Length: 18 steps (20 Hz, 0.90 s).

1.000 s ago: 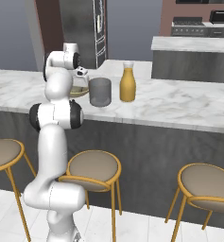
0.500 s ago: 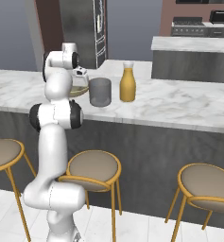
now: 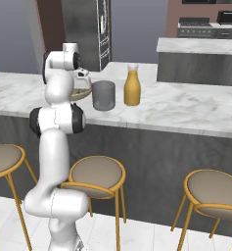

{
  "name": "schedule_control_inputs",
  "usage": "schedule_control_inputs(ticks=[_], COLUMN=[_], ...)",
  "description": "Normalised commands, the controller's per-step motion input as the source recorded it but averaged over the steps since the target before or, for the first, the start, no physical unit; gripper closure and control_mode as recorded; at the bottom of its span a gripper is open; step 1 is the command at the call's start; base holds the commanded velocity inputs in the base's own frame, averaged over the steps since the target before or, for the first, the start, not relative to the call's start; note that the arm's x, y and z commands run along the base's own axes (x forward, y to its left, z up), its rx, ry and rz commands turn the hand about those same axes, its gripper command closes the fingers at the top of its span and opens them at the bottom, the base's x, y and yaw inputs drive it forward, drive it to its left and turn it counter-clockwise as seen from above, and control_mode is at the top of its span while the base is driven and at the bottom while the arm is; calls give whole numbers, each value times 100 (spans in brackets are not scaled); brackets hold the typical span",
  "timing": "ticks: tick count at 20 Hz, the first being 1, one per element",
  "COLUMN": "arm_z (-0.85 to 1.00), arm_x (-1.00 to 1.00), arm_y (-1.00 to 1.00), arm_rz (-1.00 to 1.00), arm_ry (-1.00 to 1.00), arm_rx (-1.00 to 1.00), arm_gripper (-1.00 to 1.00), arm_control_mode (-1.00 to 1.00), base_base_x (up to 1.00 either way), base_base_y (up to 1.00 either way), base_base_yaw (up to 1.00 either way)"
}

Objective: There are two ice cubes in the ice bowl. Place both ice cubes in the glass cup.

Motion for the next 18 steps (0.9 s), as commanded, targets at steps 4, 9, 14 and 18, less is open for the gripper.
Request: schedule_control_inputs(ticks=[4, 9, 14, 18], arm_z=[72, 86, 42, 44], arm_x=[-35, -17, -38, -36], arm_y=[0, -12, -65, -73], arm_rz=[0, 0, -1, -4], arm_ry=[-33, -28, -13, 0], arm_rx=[0, 0, 2, 8], arm_gripper=[100, 100, 100, 100], arm_control_mode=[-100, -100, -100, -100], base_base_x=[0, 0, 0, 0], base_base_y=[0, 0, 0, 0], base_base_yaw=[0, 0, 0, 0])
